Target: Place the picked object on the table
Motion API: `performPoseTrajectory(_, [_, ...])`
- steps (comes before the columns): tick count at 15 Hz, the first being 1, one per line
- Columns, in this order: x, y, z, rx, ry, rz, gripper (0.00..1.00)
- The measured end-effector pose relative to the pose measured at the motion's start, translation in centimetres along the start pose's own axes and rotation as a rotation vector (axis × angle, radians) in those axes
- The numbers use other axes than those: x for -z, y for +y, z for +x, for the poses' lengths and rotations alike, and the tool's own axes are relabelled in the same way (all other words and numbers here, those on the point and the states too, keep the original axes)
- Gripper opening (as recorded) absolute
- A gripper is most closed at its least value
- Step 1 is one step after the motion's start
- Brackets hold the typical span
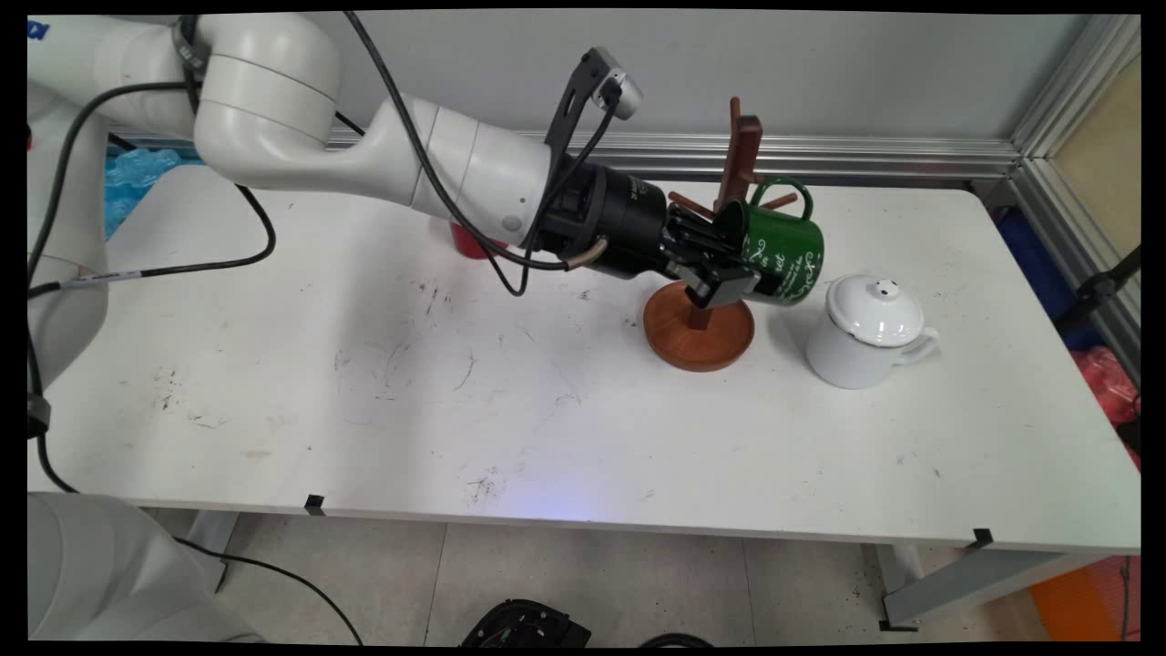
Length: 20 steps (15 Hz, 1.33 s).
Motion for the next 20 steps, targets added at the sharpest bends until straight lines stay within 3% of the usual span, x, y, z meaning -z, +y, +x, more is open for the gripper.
performPoseTrajectory(9, [1.8, 1.5, 0.4, -0.035, -0.035, -0.020, 0.00])
performPoseTrajectory(20, [6.7, 1.8, 0.3, -0.178, -0.218, 0.032, 0.00])
